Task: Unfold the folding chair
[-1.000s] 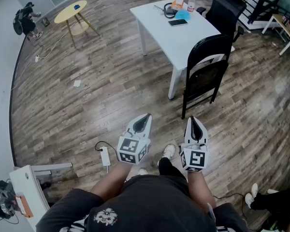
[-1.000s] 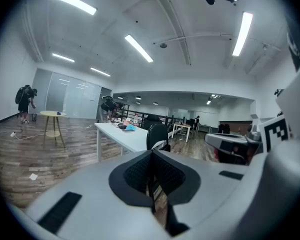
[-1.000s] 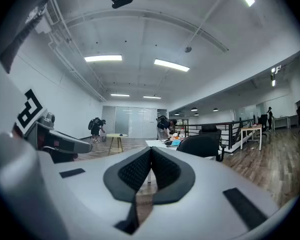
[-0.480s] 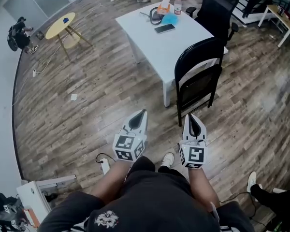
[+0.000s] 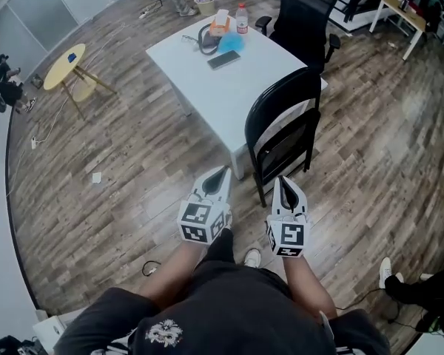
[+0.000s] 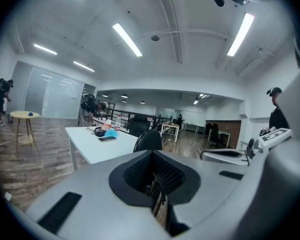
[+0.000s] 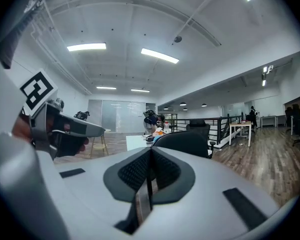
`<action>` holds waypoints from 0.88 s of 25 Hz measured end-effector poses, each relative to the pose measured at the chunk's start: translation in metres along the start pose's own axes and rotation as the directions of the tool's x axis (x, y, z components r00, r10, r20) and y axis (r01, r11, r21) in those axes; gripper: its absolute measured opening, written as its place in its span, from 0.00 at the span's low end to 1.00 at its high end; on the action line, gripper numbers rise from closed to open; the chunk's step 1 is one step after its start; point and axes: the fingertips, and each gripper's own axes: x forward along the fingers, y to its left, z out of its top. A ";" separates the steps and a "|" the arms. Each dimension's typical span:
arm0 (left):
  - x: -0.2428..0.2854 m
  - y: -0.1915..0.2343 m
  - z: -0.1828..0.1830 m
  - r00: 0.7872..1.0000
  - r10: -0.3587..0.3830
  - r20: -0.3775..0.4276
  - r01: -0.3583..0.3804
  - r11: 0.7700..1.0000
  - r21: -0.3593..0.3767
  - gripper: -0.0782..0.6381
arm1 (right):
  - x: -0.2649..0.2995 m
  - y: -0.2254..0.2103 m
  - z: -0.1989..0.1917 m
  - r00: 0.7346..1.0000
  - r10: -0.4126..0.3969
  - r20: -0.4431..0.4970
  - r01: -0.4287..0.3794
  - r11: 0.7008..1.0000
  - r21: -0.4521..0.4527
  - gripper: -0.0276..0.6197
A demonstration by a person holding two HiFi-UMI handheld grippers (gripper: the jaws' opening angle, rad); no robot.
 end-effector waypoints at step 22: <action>0.204 0.058 0.041 0.959 -0.221 -0.178 0.243 0.963 0.114 0.12 | 0.143 -0.088 -0.028 0.935 -0.317 -0.158 0.321 0.947 0.000 0.07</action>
